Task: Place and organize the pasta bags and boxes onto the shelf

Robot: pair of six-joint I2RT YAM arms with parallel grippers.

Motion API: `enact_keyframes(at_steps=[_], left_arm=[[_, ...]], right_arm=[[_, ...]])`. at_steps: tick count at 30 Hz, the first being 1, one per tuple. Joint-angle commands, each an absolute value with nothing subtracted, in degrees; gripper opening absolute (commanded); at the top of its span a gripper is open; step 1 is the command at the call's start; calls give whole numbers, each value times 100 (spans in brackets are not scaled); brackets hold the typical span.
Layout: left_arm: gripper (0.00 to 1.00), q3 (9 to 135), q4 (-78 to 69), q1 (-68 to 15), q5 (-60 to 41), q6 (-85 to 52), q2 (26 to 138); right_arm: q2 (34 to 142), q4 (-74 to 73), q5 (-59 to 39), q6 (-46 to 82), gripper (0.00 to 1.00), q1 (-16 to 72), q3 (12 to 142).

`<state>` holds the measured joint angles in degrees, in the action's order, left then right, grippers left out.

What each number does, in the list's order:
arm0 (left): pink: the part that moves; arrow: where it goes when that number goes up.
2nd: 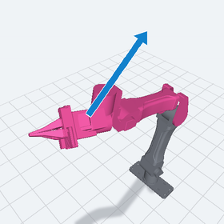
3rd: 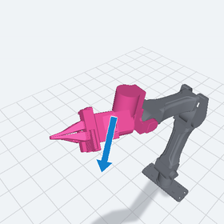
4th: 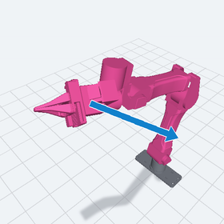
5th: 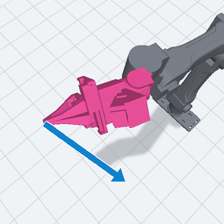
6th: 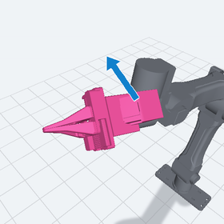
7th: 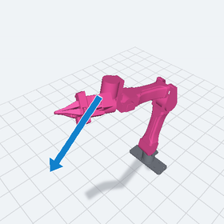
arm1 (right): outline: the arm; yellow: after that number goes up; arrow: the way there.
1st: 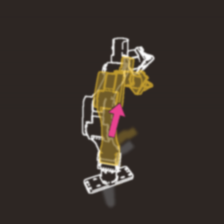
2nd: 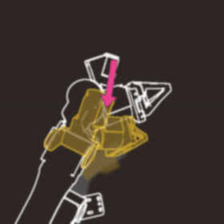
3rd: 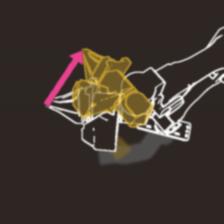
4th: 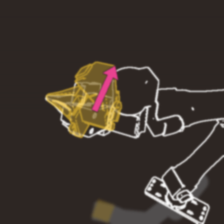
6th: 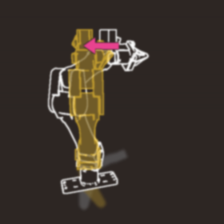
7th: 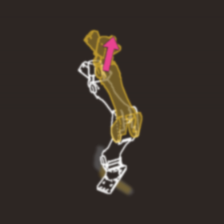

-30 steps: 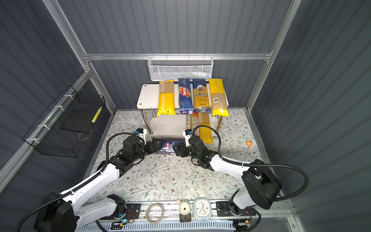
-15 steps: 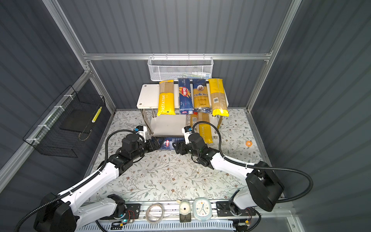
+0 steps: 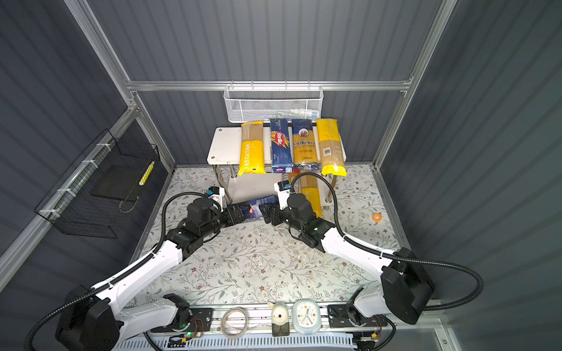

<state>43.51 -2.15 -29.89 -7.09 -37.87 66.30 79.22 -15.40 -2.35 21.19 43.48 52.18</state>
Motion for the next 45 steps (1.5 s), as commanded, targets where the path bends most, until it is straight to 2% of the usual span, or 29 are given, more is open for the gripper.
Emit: enact_keyframes(at_steps=[1,33,45], left_arm=[[100,4939,-1413,-3349,-2109,-3597,6548],[100,4933,-2063,-3375,-1963,-2751,6539],[100,3686,-1470,-3379,-1431,-3112,5586]], right_arm=[[7867,-2390,-1399,1971,79,4675,5478],[8579,-2946,-659,1060,79,4998,5188],[8229,-3279,-5,1522,79,5681,4031]])
